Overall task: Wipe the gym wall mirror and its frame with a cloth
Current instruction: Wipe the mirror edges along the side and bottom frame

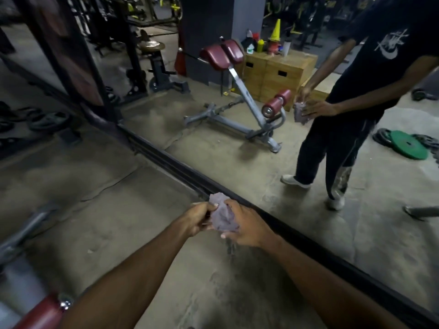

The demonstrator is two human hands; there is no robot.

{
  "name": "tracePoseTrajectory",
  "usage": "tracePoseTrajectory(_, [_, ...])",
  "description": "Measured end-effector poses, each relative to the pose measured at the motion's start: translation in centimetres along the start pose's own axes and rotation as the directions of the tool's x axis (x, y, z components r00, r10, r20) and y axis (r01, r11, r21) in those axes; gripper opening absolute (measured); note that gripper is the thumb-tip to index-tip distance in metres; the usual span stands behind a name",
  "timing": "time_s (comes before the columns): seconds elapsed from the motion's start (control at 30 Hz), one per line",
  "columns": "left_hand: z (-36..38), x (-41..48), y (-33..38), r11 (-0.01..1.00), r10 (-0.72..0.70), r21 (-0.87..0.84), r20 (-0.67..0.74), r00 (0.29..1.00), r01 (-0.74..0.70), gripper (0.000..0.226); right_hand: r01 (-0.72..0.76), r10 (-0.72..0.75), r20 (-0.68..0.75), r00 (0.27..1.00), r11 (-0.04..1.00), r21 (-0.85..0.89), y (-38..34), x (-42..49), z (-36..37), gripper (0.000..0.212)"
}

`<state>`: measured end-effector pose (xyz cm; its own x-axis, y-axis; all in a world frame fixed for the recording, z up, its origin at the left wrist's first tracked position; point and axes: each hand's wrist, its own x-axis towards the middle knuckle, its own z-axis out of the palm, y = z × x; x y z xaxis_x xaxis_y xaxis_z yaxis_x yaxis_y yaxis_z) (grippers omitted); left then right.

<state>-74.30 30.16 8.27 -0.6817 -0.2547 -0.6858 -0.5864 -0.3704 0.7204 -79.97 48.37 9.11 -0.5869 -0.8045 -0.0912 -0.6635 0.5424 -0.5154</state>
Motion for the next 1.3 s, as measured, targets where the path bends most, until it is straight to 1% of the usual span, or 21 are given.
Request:
tracePoseTrajectory(0.07, [-3.7,1.2,1.5,0.999,0.037,-0.027,-0.013,0.999,-0.038,0.017,0.05,-0.048,-0.017,0.999,0.991,0.126,-1.7,3.8,0.6,0.085])
tracePoseTrajectory(0.1, [-5.0,1.4,2.0,0.998,0.046,-0.044,-0.009,0.999,-0.046,0.016,0.065,-0.062,-0.03,0.998,0.988,0.138,-2.3,5.3,0.9,0.083])
tracePoseTrajectory(0.2, [-9.7,3.5,3.3,0.995,0.041,-0.09,-0.014,0.999,-0.043,0.012,0.097,-0.097,-0.011,0.995,0.995,0.0,-5.1,11.0,2.1,0.078])
tracePoseTrajectory(0.3, [-13.6,5.2,4.7,0.993,0.039,-0.107,-0.072,0.997,-0.046,0.012,0.073,-0.068,0.045,0.997,0.989,-0.131,-6.7,16.2,3.9,0.062])
tracePoseTrajectory(0.37, [-16.0,6.4,5.3,0.996,0.088,0.016,-0.156,0.984,-0.087,0.015,0.056,-0.048,0.048,0.998,0.981,-0.184,-6.9,19.1,4.9,0.053])
tracePoseTrajectory(0.43, [-19.4,8.5,5.5,0.961,0.201,0.24,-0.251,0.947,-0.141,0.011,0.083,-0.072,0.062,0.996,0.976,-0.2,-6.7,22.7,6.0,0.057])
tracePoseTrajectory(0.47, [-21.5,10.0,5.9,0.924,0.254,0.352,-0.275,0.927,-0.148,0.015,0.109,-0.097,0.068,0.993,0.972,-0.209,-6.6,25.2,6.5,0.06])
tracePoseTrajectory(0.5, [-23.1,11.0,5.9,0.886,0.275,0.446,-0.288,0.917,-0.126,0.019,0.114,-0.099,0.081,0.992,0.971,-0.212,-6.5,27.0,6.8,0.061])
tracePoseTrajectory(0.53, [-25.3,12.5,6.4,0.849,0.285,0.52,-0.309,0.907,-0.089,0.016,0.128,-0.107,0.102,0.989,0.966,-0.225,-6.6,29.8,7.3,0.061])
tracePoseTrajectory(0.57, [-27.0,13.6,6.5,0.813,0.296,0.579,-0.318,0.901,-0.063,0.006,0.138,-0.114,0.115,0.987,0.962,-0.234,-6.8,31.7,7.7,0.06])
tracePoseTrajectory(0.6, [-28.5,14.2,6.8,0.772,0.313,0.634,-0.327,0.892,-0.038,0.01,0.152,-0.128,0.104,0.986,0.953,-0.262,-7.1,33.5,7.9,0.059])
tracePoseTrajectory(0.63, [-30.4,15.2,7.6,0.738,0.331,0.675,-0.344,0.879,-0.013,0.023,0.163,-0.138,0.102,0.985,0.941,-0.297,-6.9,36.6,8.6,0.058])
tracePoseTrajectory(0.7, [-33.6,16.5,9.1,0.689,0.35,0.723,-0.384,0.855,0.043,0.034,0.146,-0.1,0.174,0.98,0.949,-0.281,-7.7,41.9,9.6,0.055])
tracePoseTrajectory(0.77, [-36.2,17.5,10.5,0.668,0.353,0.74,-0.403,0.844,0.075,0.035,0.233,-0.171,0.261,0.95,0.945,-0.23,-7.9,46.8,11.3,0.045])
tracePoseTrajectory(0.8, [-37.5,17.9,11.4,0.679,0.344,0.729,-0.425,0.837,0.091,0.034,0.278,-0.197,0.303,0.932,0.926,-0.254,-8.5,49.0,11.4,0.045])
tracePoseTrajectory(0.83, [-38.9,18.5,12.1,0.695,0.333,0.711,-0.451,0.828,0.108,0.034,0.317,-0.227,0.302,0.926,0.901,-0.295,-9.8,50.7,11.0,0.049])
tracePoseTrajectory(0.93, [-43.5,20.3,14.5,0.727,0.33,0.675,-0.503,0.799,0.125,0.034,0.357,-0.258,0.315,0.913,0.88,-0.314,-12.6,56.8,11.4,0.068])
tracePoseTrajectory(1.0, [-47.1,21.8,16.3,0.741,0.336,0.658,-0.533,0.776,0.131,0.033,0.426,-0.322,0.324,0.889,0.843,-0.329,-14.8,61.2,12.8,0.068])
tracePoseTrajectory(1.1, [-53.6,24.6,19.7,0.758,0.355,0.643,-0.552,0.755,0.113,0.033,0.443,-0.353,0.299,0.886,0.834,-0.33,-18.8,68.4,14.2,0.067])
tracePoseTrajectory(1.2, [-61.5,27.7,24.8,0.767,0.393,0.639,-0.545,0.74,0.063,0.035,0.399,-0.327,0.27,0.905,0.874,-0.278,-23.3,76.6,15.9,0.057])
tracePoseTrajectory(1.3, [-68.1,29.3,31.0,0.748,0.432,0.664,-0.502,0.749,0.013,0.036,0.328,-0.291,0.173,0.941,0.912,-0.248,-28.3,82.8,15.1,0.053])
